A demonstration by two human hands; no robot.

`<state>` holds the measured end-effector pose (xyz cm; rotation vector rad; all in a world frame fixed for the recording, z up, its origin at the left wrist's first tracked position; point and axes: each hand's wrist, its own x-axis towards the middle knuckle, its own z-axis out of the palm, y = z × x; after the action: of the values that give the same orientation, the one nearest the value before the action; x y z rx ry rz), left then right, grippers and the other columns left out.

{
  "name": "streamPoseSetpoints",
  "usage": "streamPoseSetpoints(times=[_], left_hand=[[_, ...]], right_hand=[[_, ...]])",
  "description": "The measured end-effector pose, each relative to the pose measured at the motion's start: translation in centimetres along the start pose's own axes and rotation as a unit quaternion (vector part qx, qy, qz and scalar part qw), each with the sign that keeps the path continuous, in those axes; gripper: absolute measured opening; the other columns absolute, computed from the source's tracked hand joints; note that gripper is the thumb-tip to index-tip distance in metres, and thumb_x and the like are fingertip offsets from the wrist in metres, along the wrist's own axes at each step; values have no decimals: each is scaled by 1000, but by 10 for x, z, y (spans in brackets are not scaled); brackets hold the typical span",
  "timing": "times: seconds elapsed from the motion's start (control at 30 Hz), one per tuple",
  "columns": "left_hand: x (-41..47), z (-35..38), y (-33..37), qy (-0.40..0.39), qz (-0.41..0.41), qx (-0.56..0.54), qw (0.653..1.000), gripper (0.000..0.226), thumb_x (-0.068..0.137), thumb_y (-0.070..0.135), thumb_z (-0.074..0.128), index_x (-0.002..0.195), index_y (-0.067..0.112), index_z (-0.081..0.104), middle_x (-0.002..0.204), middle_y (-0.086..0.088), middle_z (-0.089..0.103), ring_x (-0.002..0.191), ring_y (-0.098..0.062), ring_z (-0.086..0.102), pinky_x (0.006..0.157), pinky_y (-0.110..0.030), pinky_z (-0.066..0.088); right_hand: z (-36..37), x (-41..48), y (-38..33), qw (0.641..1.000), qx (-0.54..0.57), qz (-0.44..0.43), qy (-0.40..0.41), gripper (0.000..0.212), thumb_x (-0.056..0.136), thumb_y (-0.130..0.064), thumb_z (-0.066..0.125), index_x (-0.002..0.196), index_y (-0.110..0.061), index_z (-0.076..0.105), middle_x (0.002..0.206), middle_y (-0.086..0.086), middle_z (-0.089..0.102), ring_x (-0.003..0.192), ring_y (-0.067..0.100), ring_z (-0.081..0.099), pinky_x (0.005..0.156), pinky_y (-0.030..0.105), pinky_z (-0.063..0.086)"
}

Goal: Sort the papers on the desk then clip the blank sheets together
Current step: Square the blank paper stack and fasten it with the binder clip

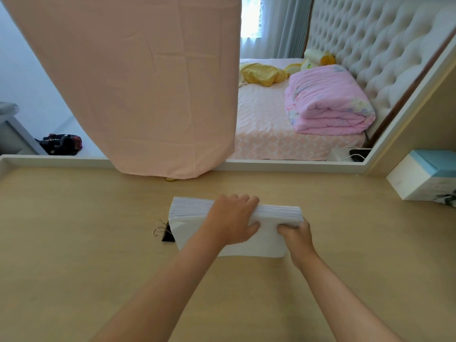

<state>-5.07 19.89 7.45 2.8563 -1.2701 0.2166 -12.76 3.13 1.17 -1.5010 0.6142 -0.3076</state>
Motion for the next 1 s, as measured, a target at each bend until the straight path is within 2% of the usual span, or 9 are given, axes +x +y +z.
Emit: streamPoseSetpoints(times=[0.27, 0.37, 0.4, 0.47, 0.53, 0.63, 0.7, 0.83, 1.0], left_hand=[[-41, 8, -66, 30, 78, 34, 996, 26, 86, 42, 42, 100, 21, 50, 80, 7, 58, 58, -19, 54, 47, -29, 27], [-39, 9, -64, 20, 90, 33, 995, 21, 93, 37, 45, 101, 18, 50, 83, 3, 58, 59, -22, 55, 48, -30, 27], [-39, 8, -63, 19, 87, 32, 995, 21, 94, 36, 47, 102, 17, 50, 85, 2, 59, 60, -23, 56, 49, -31, 27], [-39, 6, -61, 15, 85, 35, 996, 20, 93, 35, 52, 101, 16, 52, 84, 2, 59, 59, -23, 57, 48, -31, 26], [-39, 3, -61, 5, 89, 47, 995, 23, 87, 36, 62, 95, 17, 52, 76, 3, 58, 52, -20, 55, 44, -29, 23], [-41, 1, -64, 8, 106, 48, 993, 33, 74, 36, 78, 86, 16, 54, 65, 5, 55, 40, -17, 49, 41, -24, 18], [-42, 1, -65, 16, 114, 42, 992, 32, 73, 36, 79, 84, 16, 56, 63, 6, 55, 39, -15, 48, 41, -23, 18], [-44, 5, -69, 35, 119, 30, 992, 24, 84, 39, 65, 85, 17, 55, 67, 5, 58, 43, -16, 52, 42, -25, 20], [-58, -8, -97, -41, 25, -12, 999, 37, 92, 56, 47, 103, 21, 54, 92, 5, 60, 77, -21, 60, 56, -31, 31]], right_hand=[[-5, 1, -3, 999, -24, 11, -23, 36, 57, -9, 57, 90, -18, 67, 87, 1, 67, 84, 23, 61, 71, 34, 46], [-12, -4, -12, 994, -98, -54, 0, 47, 67, -1, 62, 108, -23, 56, 105, -1, 60, 103, 25, 57, 84, 35, 46], [-13, -9, -20, 980, -149, -130, 28, 55, 68, 2, 61, 116, -22, 52, 114, -1, 55, 112, 23, 53, 94, 36, 45], [-9, -18, -42, 906, -253, -338, 36, 61, 65, 1, 59, 124, -12, 52, 126, 3, 49, 124, 21, 45, 108, 38, 35], [12, -28, -71, 818, -337, -463, -56, 60, 67, -15, 67, 125, -9, 56, 128, 5, 52, 124, 22, 47, 114, 41, 29], [53, -29, -88, 701, -558, -407, -177, 68, 71, -63, 66, 125, -24, 57, 117, -5, 61, 110, 19, 55, 104, 39, 41], [70, -22, -87, 633, -669, -327, -213, 64, 74, -73, 59, 116, -25, 58, 108, -5, 63, 100, 20, 59, 84, 37, 47], [74, -12, -84, 615, -677, -317, -252, 43, 90, -62, 52, 108, -23, 61, 100, -2, 67, 92, 22, 63, 70, 33, 43], [74, -9, -81, 605, -675, -324, -270, 41, 92, -62, 48, 95, -22, 57, 92, -1, 64, 86, 23, 61, 65, 32, 36]])
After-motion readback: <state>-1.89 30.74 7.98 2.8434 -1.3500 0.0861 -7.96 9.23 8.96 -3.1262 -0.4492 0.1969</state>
